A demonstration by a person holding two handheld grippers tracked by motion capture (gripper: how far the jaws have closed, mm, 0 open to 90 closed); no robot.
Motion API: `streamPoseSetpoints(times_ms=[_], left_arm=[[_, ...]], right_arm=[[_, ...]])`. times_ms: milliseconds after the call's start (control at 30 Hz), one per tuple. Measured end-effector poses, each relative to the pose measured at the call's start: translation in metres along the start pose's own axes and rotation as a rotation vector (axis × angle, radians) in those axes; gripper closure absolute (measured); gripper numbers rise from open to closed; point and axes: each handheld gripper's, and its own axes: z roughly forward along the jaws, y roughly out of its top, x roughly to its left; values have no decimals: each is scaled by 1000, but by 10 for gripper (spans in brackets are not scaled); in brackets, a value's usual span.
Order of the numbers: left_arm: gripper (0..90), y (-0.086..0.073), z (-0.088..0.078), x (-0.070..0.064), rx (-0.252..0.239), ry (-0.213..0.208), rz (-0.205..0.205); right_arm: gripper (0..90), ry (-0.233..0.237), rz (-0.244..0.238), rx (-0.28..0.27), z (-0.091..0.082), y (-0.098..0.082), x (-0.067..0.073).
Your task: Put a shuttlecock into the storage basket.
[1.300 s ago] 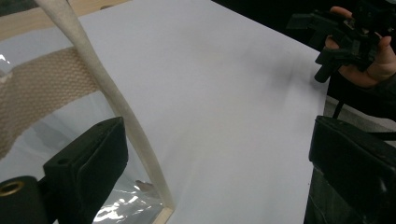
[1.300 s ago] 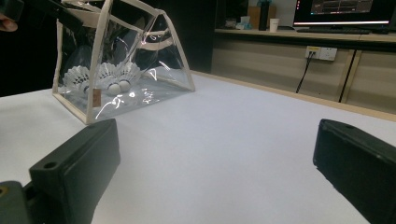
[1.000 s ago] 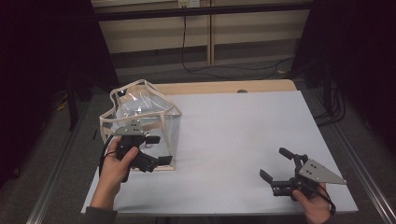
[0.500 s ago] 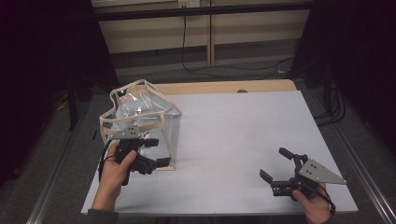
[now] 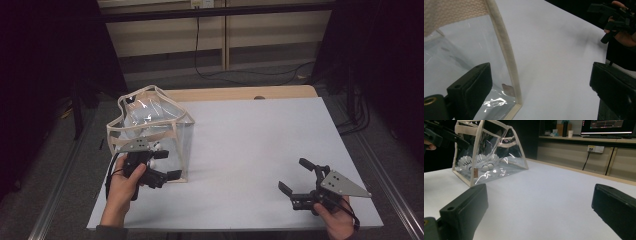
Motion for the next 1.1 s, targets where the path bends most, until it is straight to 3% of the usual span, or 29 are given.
streamPoseSetpoints(times_ms=[267, 533, 1100], left_arm=[[46, -8, 1, 3, 9, 21, -7], [46, -16, 0, 6, -16, 25, -26], [45, -28, -5, 8, -30, 52, -25]], right_arm=[[2, 2, -1, -1, 0, 0, 0], [2, 2, 0, 2, 0, -1, 0], [2, 4, -2, 5, 0, -1, 0]])
